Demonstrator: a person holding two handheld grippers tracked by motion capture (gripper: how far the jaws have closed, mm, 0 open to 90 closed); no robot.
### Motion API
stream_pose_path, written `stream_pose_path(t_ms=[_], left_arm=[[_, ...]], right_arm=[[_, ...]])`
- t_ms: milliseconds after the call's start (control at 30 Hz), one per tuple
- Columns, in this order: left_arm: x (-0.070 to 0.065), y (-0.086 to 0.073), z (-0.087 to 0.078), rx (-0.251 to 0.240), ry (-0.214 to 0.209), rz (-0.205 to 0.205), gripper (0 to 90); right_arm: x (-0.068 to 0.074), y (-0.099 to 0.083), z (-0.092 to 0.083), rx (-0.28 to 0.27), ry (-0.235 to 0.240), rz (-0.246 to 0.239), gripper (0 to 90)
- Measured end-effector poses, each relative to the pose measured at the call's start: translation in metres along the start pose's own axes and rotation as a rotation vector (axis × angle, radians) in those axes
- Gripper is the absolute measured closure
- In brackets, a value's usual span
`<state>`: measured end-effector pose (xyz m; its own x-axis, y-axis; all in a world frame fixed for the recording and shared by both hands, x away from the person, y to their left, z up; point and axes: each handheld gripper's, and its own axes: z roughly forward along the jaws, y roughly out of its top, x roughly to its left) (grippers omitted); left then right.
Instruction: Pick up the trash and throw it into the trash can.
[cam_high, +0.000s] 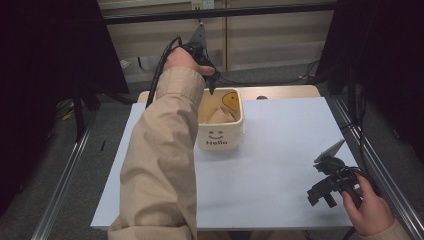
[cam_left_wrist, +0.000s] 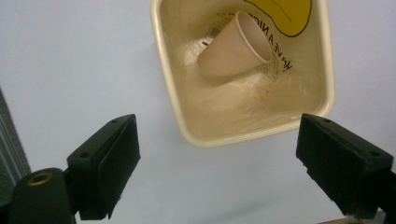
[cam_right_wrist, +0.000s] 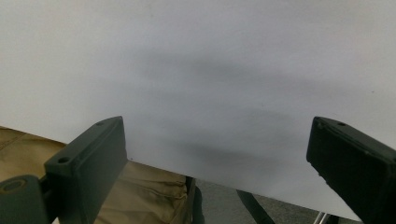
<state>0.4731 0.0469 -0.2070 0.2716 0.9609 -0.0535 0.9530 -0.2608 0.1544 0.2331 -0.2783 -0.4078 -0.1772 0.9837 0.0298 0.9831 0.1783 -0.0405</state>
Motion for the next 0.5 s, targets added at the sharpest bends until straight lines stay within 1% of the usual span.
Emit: stream_pose_path(t_ms=[33, 67, 100, 167, 200, 233, 267, 300, 367, 400, 433, 467, 500], left_arm=[[0.001, -0.001, -0.006, 0.005, -0.008, -0.003, 13.2], [0.001, -0.001, -0.006, 0.005, -0.008, -0.003, 13.1], [0.001, -0.001, -0.018, -0.018, -0.005, -0.009, 13.1], [0.002, -0.002, -0.027, -0.027, -0.003, -0.006, 13.0], [0.002, -0.003, -0.033, -0.032, 0.001, 0.003, 12.8], [0.002, -0.003, -0.033, -0.032, 0.001, 0.003, 12.6], [0.001, -0.004, -0.038, -0.043, 0.005, -0.004, 12.6], [0.001, -0.005, -0.039, -0.039, 0.003, 0.004, 12.6], [0.001, -0.006, -0.039, -0.033, 0.002, 0.001, 12.0], [0.002, -0.006, -0.039, -0.032, 0.005, 0.002, 11.9], [0.001, -0.007, -0.039, -0.028, 0.003, -0.007, 11.8], [0.003, -0.007, -0.039, -0.026, 0.004, 0.003, 11.8], [0.004, -0.008, -0.039, -0.032, 0.010, -0.003, 11.6]], right_arm=[[0.000, 0.000, 0.000, -0.002, -0.001, 0.002, 4.8], [0.000, 0.000, 0.000, -0.002, -0.006, -0.001, 4.7], [0.000, 0.000, 0.000, -0.003, 0.000, -0.004, 4.9], [0.001, 0.000, 0.000, -0.004, 0.000, -0.004, 4.7], [0.001, 0.000, -0.001, -0.003, 0.001, -0.001, 4.7], [0.001, 0.000, 0.000, -0.003, -0.001, 0.001, 4.8], [0.001, 0.000, 0.000, -0.008, 0.004, 0.001, 4.8], [0.001, 0.000, 0.001, -0.018, 0.009, 0.004, 4.8], [0.002, 0.001, -0.001, 0.001, 0.001, -0.005, 4.9], [0.003, 0.001, -0.001, -0.001, 0.000, -0.005, 4.8], [0.003, 0.001, -0.002, 0.000, 0.001, 0.001, 4.6], [0.004, 0.001, -0.002, 0.001, 0.002, 0.004, 4.6], [0.004, 0.001, -0.001, -0.013, 0.005, 0.001, 4.6]])
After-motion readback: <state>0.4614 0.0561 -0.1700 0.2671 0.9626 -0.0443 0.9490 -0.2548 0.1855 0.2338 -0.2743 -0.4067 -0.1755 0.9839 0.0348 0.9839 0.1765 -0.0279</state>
